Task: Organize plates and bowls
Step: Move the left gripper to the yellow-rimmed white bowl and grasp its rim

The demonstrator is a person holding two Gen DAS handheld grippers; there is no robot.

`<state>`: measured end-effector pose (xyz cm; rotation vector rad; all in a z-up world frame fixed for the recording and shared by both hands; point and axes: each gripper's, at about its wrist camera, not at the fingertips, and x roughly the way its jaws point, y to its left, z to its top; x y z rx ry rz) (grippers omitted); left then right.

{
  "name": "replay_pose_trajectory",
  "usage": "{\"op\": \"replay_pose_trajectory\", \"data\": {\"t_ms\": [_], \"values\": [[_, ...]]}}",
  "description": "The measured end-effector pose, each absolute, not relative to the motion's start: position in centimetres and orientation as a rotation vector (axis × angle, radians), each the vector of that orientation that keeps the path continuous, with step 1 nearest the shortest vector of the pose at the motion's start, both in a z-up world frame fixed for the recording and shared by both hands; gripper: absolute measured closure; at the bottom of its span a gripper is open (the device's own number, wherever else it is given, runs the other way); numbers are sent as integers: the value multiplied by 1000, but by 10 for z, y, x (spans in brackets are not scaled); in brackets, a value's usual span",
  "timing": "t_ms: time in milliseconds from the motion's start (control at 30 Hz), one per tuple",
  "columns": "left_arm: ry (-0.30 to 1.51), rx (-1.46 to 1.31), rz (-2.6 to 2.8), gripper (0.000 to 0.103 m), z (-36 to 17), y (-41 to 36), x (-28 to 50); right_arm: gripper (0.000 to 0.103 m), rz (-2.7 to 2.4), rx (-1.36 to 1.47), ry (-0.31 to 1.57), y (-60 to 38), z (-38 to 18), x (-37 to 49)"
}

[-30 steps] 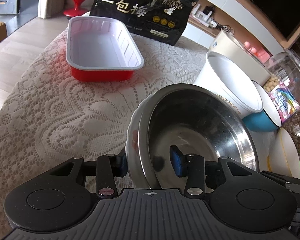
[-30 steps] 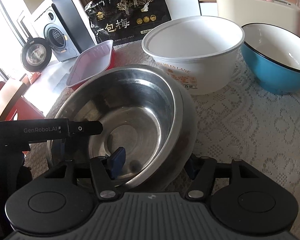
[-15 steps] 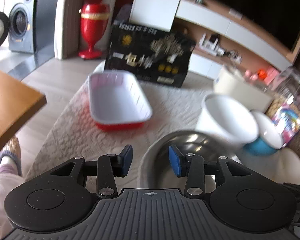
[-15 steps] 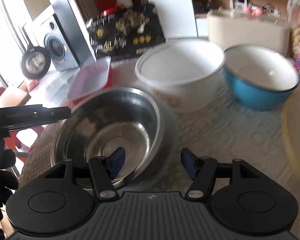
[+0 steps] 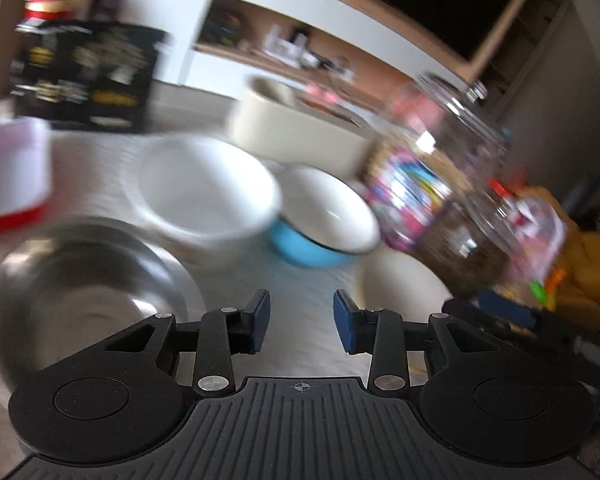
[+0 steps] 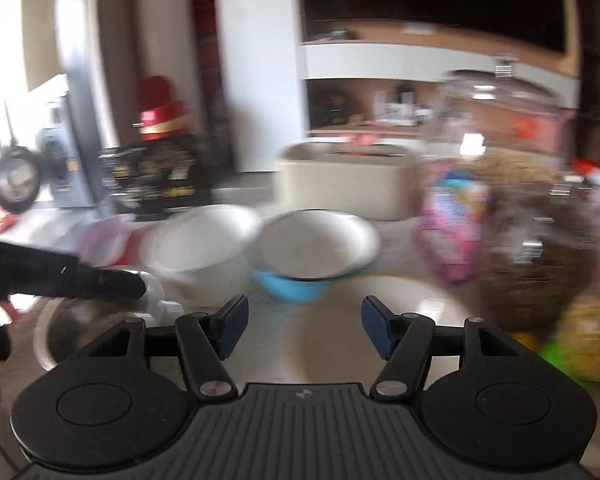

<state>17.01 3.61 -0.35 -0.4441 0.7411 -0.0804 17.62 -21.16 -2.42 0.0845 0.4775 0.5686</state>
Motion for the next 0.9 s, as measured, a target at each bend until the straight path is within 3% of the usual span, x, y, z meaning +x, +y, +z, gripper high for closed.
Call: {"op": "replay_pose_trajectory", "data": {"t_ms": [333,900], "values": [[760,-490,-164,65,-19,-11,194,40,355,149,560,-288,-65,226],[893,-422,-67,65,-53,-36,240,43,447,260,722,-273,-103,285]]}}
